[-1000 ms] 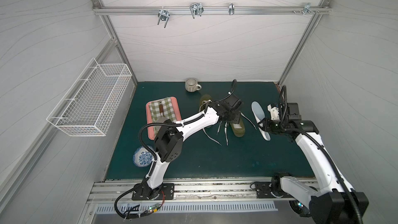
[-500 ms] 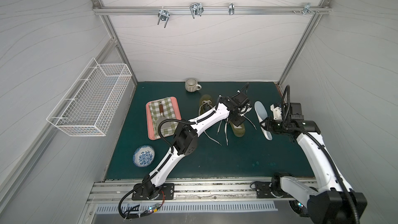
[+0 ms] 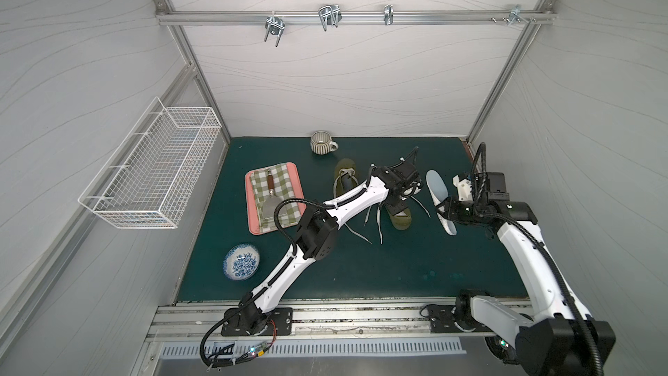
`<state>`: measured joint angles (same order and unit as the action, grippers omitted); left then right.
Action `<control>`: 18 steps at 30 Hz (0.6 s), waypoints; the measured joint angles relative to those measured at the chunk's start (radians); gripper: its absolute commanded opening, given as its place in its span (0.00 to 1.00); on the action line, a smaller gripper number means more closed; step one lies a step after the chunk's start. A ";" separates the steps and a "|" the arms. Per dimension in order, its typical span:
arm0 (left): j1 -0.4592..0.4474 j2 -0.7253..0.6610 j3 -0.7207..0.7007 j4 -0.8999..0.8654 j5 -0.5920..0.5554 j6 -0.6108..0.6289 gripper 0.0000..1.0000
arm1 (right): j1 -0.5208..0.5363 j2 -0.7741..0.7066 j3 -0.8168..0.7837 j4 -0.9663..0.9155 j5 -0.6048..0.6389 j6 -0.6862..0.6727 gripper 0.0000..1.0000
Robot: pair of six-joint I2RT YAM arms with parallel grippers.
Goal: Insert the insole into the shoe
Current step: Pick up the shoe at the center of the board.
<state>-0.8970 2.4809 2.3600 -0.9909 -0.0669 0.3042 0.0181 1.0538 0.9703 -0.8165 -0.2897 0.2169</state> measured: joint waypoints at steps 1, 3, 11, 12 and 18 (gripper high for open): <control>0.000 0.003 0.000 0.004 -0.009 0.008 0.30 | 0.000 0.000 0.000 0.000 0.000 0.000 0.33; 0.000 0.009 0.000 0.011 -0.026 0.022 0.30 | 0.000 0.002 0.000 0.000 0.000 0.000 0.33; -0.001 0.030 0.000 0.037 -0.080 0.072 0.32 | 0.000 0.005 0.000 0.000 0.001 0.000 0.33; -0.001 0.032 0.000 0.041 -0.089 0.077 0.32 | 0.000 0.005 0.000 0.000 0.001 0.000 0.33; -0.001 0.032 -0.002 0.089 -0.140 0.109 0.32 | -0.019 0.007 0.000 0.000 -0.001 0.001 0.32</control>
<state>-0.8978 2.5134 2.3577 -0.9016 -0.2066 0.4137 -0.0010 1.0611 0.9703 -0.8162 -0.2905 0.2176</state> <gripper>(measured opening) 0.323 0.321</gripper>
